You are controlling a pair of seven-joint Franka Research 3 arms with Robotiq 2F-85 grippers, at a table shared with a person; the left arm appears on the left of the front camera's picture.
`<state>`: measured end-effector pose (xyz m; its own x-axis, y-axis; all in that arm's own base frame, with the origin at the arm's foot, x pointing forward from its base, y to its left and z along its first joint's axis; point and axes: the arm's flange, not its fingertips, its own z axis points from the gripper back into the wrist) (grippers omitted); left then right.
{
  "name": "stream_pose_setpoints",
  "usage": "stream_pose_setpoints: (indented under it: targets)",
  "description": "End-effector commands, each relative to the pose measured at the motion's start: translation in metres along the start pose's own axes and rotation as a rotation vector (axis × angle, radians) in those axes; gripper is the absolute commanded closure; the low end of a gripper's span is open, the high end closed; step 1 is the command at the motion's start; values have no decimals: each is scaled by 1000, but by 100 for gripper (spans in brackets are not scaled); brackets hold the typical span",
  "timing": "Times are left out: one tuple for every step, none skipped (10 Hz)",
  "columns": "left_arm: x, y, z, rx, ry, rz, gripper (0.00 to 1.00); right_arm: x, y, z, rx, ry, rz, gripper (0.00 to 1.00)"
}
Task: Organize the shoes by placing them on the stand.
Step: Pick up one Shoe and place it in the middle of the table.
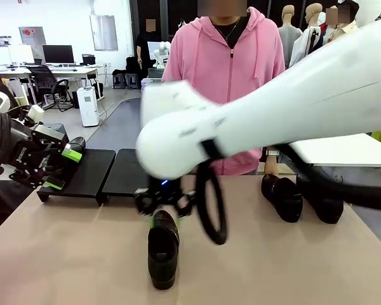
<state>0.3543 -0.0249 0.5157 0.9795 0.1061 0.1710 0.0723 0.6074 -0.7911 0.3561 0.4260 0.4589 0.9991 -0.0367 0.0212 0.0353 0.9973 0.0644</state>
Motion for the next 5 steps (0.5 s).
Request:
stream_pose_setpoints:
  targets:
    - [-1,-1,3,9,9,5,0,-44,-130,75,29,24,-103,0]
    - [-1,-1,3,9,9,5,0,-63,-191,99,180,71,-98,0]
    - [-1,-1,3,9,9,5,0,-78,-243,115,318,66,-97,0]
    - [-1,-1,3,9,9,5,0,-90,-293,123,433,55,-151,0]
    - [-1,-1,3,9,9,5,0,-99,-340,122,502,61,-260,0]
